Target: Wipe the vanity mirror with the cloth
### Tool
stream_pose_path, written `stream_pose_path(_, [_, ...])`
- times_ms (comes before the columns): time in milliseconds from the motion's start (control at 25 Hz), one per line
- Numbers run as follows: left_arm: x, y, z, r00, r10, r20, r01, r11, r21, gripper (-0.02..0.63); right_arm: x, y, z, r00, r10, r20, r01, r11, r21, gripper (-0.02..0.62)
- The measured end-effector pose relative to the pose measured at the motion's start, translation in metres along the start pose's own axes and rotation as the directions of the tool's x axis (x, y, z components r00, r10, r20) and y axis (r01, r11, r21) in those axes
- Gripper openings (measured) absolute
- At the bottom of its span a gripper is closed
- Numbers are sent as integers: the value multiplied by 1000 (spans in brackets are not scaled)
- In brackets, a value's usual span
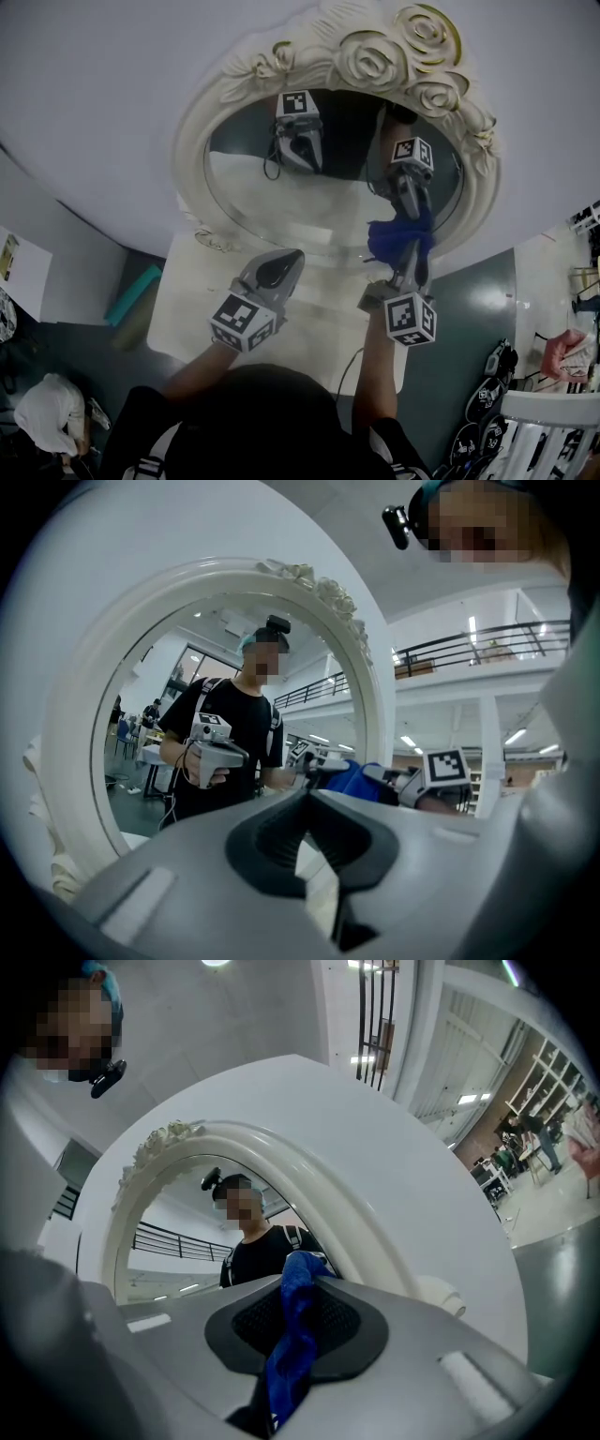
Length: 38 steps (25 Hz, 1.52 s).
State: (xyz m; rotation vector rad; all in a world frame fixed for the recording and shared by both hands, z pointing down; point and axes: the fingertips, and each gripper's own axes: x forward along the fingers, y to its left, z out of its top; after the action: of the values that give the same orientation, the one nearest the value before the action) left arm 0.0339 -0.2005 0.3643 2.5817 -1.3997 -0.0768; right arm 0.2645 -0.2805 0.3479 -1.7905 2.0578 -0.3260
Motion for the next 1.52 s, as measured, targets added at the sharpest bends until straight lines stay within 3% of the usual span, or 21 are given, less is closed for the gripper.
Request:
stream_pose_path(400, [11,4,-4,1000,-14,-3,14,1000,-9,9,11,2,4,999,11,38,-12,1000,11,41])
stream_pose_path(880, [10,4,11,999,-43,32,43,999,-8,9,18,19,35,994,59,95,-55,997,-49,41])
stream_pose_path(1520, [2,-5,22,994,-81,67,82,997,-2,9,18,33,61,989,63,133,-52,995,-87,41])
